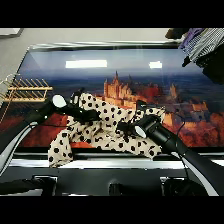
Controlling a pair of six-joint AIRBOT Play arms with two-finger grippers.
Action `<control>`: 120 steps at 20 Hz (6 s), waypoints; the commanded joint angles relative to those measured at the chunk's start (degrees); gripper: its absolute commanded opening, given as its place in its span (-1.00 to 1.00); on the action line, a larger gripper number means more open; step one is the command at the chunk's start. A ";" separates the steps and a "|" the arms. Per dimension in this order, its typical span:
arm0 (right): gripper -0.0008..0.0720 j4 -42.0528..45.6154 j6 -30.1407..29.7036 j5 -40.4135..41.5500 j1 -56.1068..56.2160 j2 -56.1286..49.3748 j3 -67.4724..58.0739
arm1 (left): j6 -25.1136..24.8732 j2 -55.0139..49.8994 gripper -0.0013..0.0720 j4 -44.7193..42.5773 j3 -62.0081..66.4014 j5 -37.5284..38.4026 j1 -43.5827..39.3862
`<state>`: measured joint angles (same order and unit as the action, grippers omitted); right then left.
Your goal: Fold the clothes and pants, and hang the long-sleeved shirts on hangers.
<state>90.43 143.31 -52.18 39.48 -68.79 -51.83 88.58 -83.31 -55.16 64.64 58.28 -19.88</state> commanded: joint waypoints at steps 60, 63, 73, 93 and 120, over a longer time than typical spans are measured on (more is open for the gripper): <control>-0.90 -3.61 -13.33 -20.20 -6.97 0.02 -21.86 | 23.85 9.84 -0.86 -10.80 4.22 12.17 -9.27; -0.90 -4.81 -13.53 -19.39 -6.97 -4.13 -21.59 | 23.67 7.54 -0.72 -10.86 4.24 7.80 -8.96; -0.90 -5.77 -15.85 -23.41 -6.97 -1.14 -21.62 | 12.81 20.98 0.73 -27.58 2.36 15.21 23.69; -0.90 -5.31 -16.26 -25.88 -6.97 -0.61 -21.62 | -17.33 -16.13 0.72 -20.85 35.89 10.91 76.56; -0.90 -3.74 -15.98 -27.04 -6.97 -0.61 -21.62 | -40.63 -30.62 -0.13 -24.57 37.51 9.79 69.96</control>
<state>86.74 127.35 -79.13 32.53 -69.45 -73.47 47.94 -113.80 -79.59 102.13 67.88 50.52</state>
